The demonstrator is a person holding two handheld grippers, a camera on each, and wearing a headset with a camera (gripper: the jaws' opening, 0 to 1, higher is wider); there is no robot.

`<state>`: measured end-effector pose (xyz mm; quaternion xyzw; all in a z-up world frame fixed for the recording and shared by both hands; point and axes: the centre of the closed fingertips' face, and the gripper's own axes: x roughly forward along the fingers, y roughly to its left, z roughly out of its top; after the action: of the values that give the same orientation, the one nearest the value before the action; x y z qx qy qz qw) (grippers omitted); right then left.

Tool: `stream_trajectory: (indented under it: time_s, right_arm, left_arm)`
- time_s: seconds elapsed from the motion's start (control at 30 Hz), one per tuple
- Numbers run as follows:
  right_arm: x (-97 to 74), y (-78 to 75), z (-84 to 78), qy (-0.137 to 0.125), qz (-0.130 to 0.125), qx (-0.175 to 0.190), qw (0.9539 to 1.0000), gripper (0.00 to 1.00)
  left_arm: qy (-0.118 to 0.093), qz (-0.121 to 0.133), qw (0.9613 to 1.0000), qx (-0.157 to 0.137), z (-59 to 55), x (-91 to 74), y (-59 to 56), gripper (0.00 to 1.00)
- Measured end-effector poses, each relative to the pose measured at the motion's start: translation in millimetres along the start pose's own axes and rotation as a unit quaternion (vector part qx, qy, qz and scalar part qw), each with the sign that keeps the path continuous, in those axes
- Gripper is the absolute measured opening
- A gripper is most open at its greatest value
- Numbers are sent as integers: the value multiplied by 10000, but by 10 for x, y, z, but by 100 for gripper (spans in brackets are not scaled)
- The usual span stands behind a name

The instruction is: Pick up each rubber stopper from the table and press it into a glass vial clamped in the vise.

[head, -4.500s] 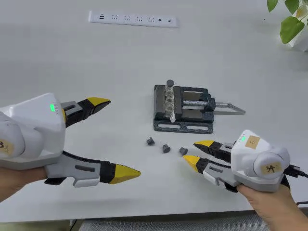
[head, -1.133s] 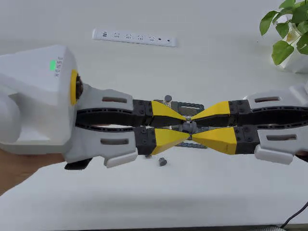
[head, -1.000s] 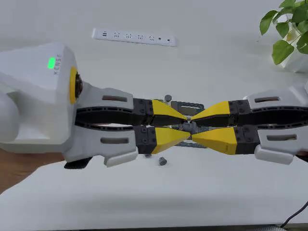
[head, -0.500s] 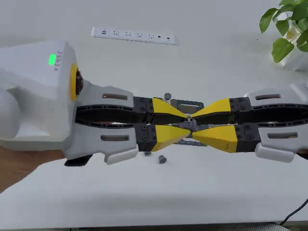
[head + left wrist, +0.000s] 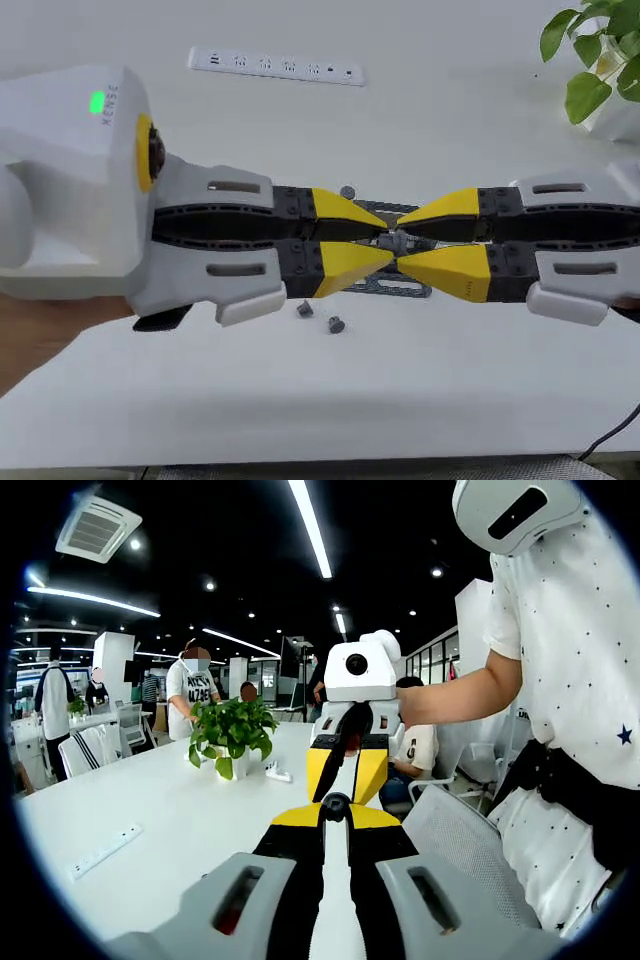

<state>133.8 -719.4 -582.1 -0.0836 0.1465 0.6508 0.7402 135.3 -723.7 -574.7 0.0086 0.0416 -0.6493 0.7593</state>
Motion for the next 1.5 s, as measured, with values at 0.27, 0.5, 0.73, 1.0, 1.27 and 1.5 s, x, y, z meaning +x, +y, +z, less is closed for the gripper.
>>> stream_trajectory:
  time_s: [0.27,0.5,0.73,1.0,1.27,1.5]
  right_arm:
    - [-43,-29,65,-150,-46,33,9999,10]
    - [-48,-52,116,-266,-107,38,9996,9]
    - [-39,-32,153,-293,-127,-1,9995,8]
    - [-46,7,193,-330,-64,0,9994,8]
    - [-69,20,215,-324,3,-32,9995,7]
    - [-67,49,228,-345,55,-14,9994,7]
  left_arm:
    - [-194,75,9997,-128,64,-14,37,4]
    - [-408,149,9987,-253,142,-21,72,4]
    - [-444,134,9985,-286,158,-22,71,4]
    - [-524,52,9979,-386,185,-30,52,4]
    - [-540,-76,9975,-445,214,-31,25,4]
    - [-530,-167,9973,-481,228,-37,-2,4]
